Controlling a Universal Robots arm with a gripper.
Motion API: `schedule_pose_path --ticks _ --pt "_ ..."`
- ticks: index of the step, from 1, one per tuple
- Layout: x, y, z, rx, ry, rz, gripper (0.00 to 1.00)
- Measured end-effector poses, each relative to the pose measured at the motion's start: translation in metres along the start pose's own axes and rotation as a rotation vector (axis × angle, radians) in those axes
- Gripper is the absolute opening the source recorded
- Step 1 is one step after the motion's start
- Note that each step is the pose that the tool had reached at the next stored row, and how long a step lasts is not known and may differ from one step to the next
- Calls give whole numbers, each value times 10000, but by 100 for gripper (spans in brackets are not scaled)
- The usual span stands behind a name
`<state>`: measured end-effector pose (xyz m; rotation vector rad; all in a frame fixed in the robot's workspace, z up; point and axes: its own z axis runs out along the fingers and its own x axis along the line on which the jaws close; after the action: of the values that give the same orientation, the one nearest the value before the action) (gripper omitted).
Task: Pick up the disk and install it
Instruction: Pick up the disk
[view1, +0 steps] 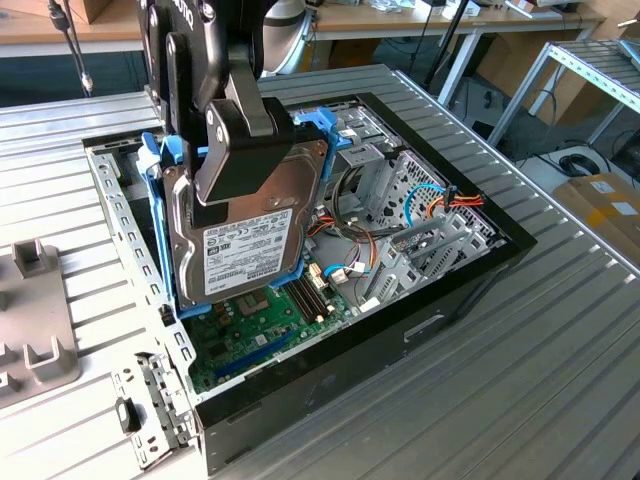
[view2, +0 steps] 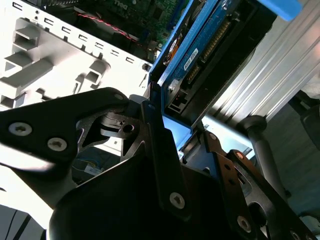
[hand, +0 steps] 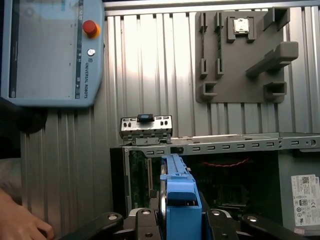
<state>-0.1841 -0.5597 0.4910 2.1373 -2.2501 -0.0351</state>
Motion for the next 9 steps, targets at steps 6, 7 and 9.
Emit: schedule_pose_path --ticks 6,7,9 --pt "15 -8 0 1 -1 0 37" --pt "17 -9 0 0 0 0 37" --pt "21 -11 0 0 1 0 37"
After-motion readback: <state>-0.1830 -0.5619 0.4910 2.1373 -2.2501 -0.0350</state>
